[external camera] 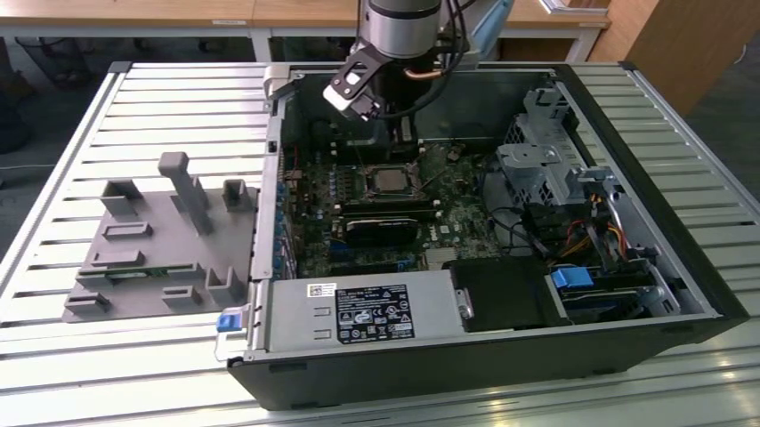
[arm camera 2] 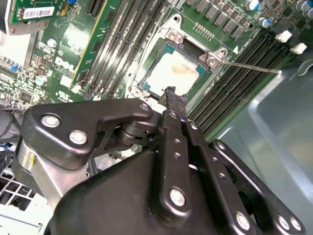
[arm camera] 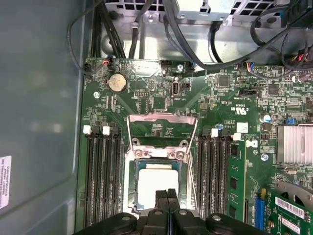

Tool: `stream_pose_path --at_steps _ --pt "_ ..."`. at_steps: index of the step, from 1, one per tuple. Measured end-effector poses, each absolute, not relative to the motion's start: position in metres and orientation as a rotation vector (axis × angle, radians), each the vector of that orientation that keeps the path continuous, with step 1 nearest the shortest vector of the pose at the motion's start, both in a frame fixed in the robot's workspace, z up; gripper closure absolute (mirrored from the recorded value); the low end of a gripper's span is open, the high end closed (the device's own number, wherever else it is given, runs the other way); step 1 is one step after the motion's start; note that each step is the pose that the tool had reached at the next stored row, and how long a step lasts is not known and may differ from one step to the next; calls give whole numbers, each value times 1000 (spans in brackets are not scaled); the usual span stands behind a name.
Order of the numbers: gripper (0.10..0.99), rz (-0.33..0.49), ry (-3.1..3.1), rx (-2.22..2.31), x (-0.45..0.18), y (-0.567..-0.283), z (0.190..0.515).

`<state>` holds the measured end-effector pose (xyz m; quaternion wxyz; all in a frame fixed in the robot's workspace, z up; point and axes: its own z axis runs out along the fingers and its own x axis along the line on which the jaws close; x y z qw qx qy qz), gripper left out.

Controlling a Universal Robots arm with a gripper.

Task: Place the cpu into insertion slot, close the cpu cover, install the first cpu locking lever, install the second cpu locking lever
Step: 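Close the cpu cover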

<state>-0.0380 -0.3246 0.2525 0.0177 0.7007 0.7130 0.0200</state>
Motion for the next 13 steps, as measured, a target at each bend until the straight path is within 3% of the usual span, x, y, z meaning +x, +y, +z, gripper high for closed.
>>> stream_pose_path --at_steps 13 --pt "969 105 2243 2208 -31 -325 270"
